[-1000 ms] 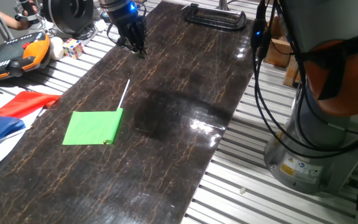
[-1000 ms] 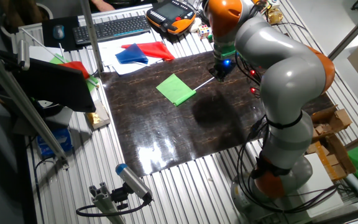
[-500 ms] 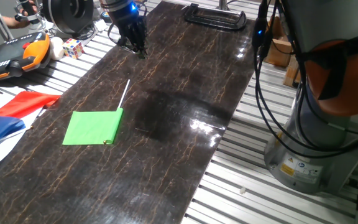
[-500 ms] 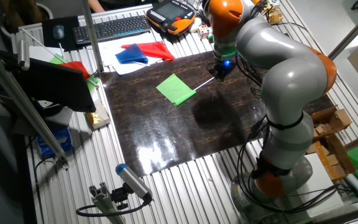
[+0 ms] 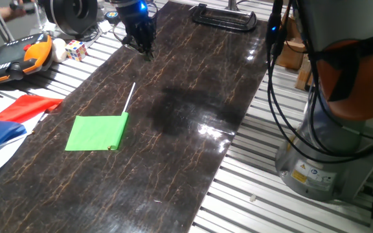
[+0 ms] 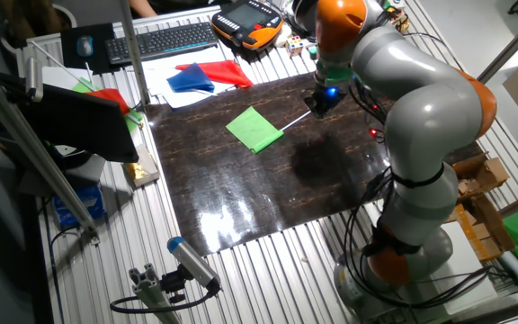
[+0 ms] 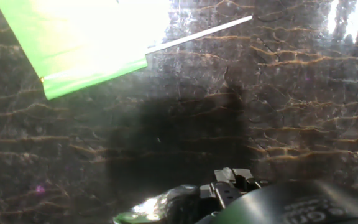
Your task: Wave the flag
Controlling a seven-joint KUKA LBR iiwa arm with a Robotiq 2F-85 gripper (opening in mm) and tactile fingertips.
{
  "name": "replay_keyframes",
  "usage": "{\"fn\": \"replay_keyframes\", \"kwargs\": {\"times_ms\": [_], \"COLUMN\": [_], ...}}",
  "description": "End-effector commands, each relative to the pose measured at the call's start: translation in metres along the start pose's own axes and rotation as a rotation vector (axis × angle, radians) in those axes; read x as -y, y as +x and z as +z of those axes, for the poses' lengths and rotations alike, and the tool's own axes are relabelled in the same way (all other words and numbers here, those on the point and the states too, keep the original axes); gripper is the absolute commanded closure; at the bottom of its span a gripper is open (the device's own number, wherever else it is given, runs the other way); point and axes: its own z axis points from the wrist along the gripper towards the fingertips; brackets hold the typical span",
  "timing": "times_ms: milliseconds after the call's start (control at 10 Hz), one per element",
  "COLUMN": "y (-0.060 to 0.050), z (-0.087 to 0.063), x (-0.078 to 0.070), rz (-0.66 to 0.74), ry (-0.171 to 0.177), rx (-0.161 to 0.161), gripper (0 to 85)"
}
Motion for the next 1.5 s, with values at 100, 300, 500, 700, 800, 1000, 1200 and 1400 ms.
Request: {"fn": "replay_keyframes", "kwargs": {"times_ms": [100,300,500,700,800,1000,1200,1400], "y": [0.000,0.000,0.000,0.000,0.000,0.000,-0.006,-0.035], "z": [0.001,0.001,0.001,0.001,0.001,0.001,0.001,0.006], "x": [0.000,0.000,0.000,0.000,0.000,0.000,-0.003,-0.019], "rz": [0.086,0.226,0.402,0.475,0.509,0.578,0.641,0.717], "ry": [-0.038,-0.062,-0.013,-0.041,-0.046,-0.051,-0.059,-0.084], "rx": [-0.051,-0.067,0.007,0.000,-0.007,-0.009,0.004,0.018], "gripper": [84.3,84.3,84.3,84.3,84.3,84.3,84.3,84.3]}}
